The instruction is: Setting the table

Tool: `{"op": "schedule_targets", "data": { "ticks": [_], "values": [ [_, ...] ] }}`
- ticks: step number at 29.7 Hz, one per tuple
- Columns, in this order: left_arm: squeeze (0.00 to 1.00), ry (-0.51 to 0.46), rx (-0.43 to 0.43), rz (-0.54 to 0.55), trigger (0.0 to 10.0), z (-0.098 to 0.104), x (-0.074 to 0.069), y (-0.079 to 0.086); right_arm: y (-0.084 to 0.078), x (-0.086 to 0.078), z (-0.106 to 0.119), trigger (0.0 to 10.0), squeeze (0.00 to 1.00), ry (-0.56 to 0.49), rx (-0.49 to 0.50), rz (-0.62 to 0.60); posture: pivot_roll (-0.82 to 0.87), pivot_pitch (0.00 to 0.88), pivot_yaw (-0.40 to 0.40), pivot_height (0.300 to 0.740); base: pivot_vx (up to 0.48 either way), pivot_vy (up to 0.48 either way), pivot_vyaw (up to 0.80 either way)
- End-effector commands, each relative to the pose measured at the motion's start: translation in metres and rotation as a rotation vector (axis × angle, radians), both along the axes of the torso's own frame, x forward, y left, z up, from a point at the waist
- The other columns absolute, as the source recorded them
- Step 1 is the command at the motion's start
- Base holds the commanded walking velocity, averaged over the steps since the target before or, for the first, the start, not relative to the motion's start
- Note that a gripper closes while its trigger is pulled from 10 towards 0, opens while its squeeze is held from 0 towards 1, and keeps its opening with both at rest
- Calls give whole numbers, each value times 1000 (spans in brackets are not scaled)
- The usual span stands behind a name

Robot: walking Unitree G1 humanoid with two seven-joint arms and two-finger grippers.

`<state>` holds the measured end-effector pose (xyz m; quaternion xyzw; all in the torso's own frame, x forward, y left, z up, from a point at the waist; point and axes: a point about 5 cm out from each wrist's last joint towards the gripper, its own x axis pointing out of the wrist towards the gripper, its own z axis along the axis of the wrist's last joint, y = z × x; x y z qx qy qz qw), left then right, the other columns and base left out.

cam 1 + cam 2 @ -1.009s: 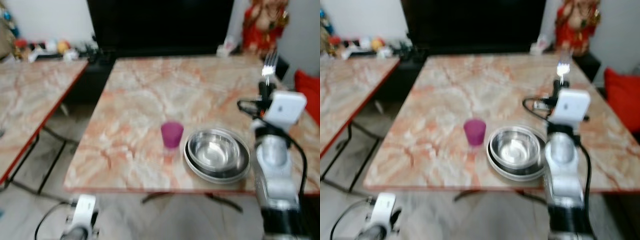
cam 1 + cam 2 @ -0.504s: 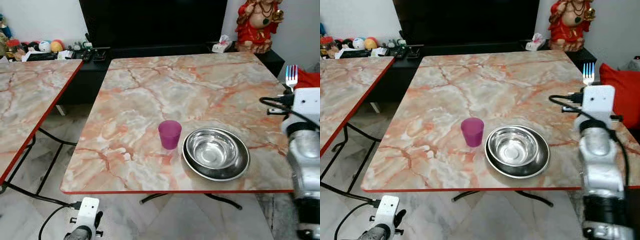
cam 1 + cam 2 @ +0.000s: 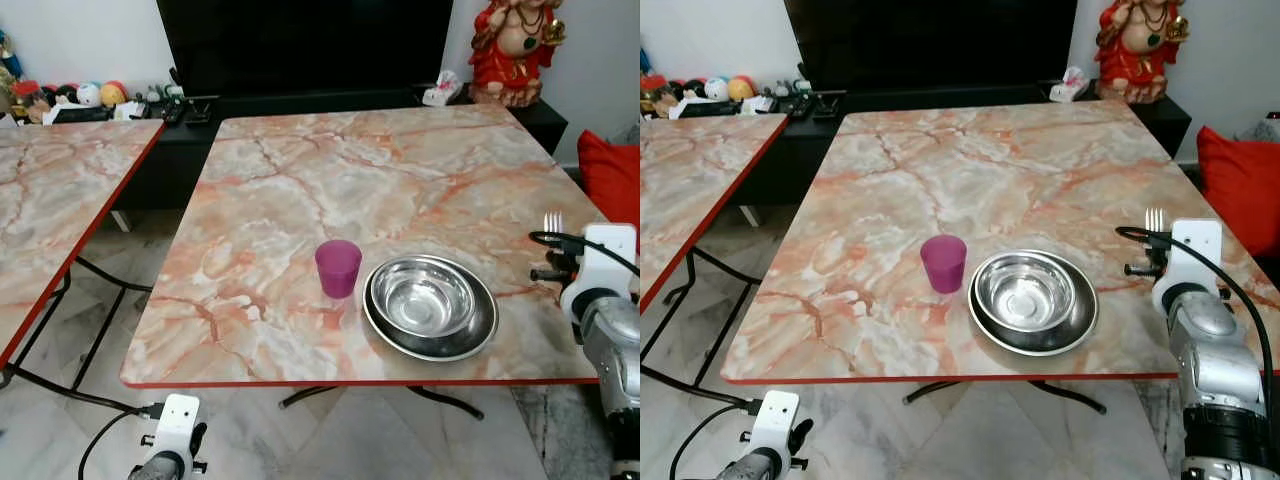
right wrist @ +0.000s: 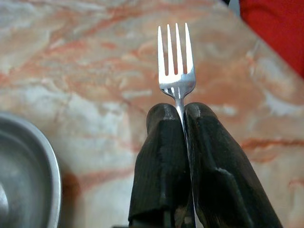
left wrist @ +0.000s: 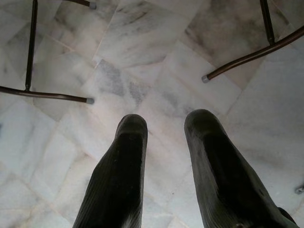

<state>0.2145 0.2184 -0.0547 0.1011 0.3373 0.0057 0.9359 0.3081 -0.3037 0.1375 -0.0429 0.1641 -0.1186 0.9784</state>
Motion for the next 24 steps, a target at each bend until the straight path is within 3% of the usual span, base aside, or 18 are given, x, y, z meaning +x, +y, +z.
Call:
{"op": "schedule_targets", "data": {
  "ticks": [1, 9, 24],
  "values": [
    [0, 23, 9, -6, 10000, -1, -2, 3, 3, 3, -7, 10000, 0, 25, 25, 32, -40, 22, 61, 740, 0, 0, 0],
    [0, 24, 6, -7, 10000, -1, -2, 3, 13, 14, -27, 10000, 0, 76, 69, 68, -33, 42, 62, 740, 0, 0, 0],
    [0, 18, 8, -5, 10000, 0, -1, 4, 24, 31, -32, 10000, 0, 34, 34, 87, -14, 43, 56, 740, 0, 0, 0]
  ]
}}
